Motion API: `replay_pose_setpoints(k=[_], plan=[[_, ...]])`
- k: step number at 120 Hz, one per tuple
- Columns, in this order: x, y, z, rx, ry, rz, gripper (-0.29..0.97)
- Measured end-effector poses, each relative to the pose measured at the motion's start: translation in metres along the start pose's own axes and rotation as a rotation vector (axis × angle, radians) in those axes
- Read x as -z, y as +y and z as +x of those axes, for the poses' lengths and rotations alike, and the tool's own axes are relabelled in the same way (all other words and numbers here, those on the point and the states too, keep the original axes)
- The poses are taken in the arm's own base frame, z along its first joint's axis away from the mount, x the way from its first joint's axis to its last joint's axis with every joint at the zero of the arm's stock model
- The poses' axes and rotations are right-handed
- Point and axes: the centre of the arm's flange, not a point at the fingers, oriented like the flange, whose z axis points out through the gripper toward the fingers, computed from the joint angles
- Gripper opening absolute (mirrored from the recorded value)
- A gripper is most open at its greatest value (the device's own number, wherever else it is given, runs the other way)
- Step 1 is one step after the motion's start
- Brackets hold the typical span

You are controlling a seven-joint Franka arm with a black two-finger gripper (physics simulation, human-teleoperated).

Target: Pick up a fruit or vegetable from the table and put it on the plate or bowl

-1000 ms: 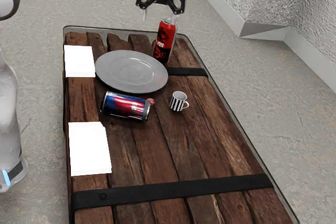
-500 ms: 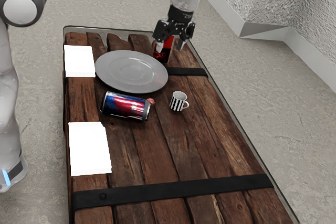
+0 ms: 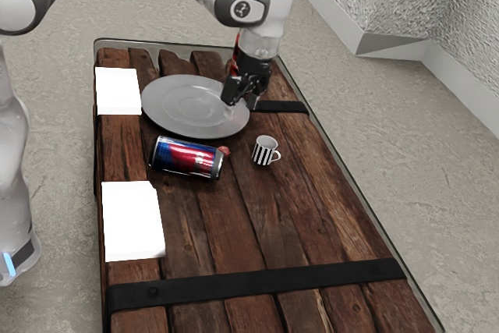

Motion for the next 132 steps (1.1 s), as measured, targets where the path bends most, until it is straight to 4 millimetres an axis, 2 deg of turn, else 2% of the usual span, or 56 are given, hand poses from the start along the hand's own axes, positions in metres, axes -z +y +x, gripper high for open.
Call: replay_pose_setpoints(k=[23, 42, 90, 107, 132], plan=[[-0.016, 0.007, 0.007, -0.054, 0.002, 0.002, 0.68], [-0.038, 0.007, 0.001, -0.133, 0.02, 0.022, 0.68], [-0.058, 0.01, 0.006, -0.287, 0.021, 0.023, 0.68], [-0.081, 0.019, 0.006, -0.317, 0.033, 0.035, 0.68], [-0.095, 0.028, 0.004, -0.354, 0.035, 0.025, 0.68]])
